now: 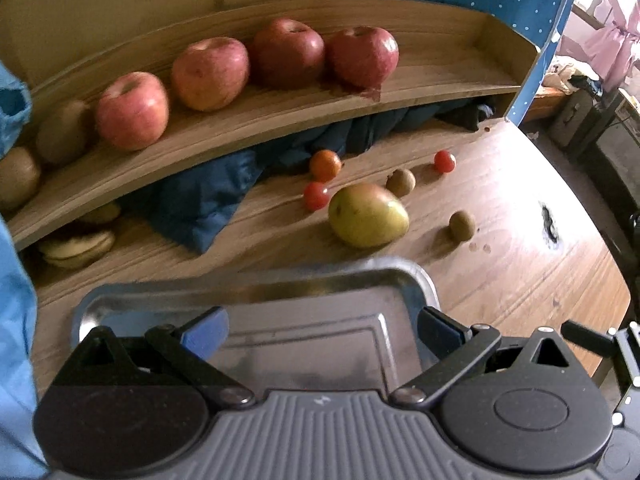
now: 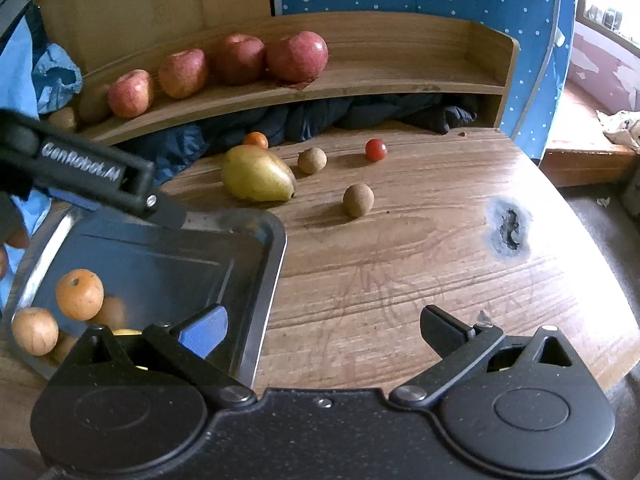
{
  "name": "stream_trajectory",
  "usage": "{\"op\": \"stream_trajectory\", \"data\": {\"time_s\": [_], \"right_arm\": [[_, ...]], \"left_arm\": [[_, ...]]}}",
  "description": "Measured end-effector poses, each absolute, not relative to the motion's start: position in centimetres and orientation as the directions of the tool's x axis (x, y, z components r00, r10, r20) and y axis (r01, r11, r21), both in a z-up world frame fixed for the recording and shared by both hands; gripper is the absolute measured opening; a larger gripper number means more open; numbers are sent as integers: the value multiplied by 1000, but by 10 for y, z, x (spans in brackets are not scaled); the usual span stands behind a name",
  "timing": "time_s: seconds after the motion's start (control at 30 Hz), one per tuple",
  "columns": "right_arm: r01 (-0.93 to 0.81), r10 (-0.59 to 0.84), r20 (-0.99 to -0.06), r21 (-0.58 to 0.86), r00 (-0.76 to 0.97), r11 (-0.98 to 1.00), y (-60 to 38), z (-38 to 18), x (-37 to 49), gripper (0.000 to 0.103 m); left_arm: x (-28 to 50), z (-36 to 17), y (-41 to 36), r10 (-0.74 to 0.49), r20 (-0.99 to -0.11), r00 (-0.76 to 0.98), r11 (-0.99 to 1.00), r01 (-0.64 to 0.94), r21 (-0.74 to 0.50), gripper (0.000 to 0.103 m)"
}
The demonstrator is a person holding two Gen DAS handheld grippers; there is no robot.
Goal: Organize fruits
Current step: 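Withdraw both grippers from the tray toward the loose fruits on the table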
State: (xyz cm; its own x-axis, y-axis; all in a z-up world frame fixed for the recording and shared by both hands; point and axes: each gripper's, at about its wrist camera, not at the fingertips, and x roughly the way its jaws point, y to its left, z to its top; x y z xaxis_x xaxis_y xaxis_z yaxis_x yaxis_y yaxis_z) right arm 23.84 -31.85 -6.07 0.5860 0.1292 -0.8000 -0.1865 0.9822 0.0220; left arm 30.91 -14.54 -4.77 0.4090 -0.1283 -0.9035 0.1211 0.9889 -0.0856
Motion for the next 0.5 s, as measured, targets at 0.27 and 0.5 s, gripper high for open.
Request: {"op": "stream_trajectory", "data": {"time_s": [0.27, 0.5], "right_arm": [[-152, 87, -795, -6, 600, 988, -326, -67, 255, 102], [-145, 77, -788, -16, 610, 989, -331, -71, 278, 100]], "left_arm": [[338, -57, -166, -161, -899, 408, 982, 154, -106, 102], [361, -67, -175, -176, -896, 408, 982, 134, -132, 102]]}}
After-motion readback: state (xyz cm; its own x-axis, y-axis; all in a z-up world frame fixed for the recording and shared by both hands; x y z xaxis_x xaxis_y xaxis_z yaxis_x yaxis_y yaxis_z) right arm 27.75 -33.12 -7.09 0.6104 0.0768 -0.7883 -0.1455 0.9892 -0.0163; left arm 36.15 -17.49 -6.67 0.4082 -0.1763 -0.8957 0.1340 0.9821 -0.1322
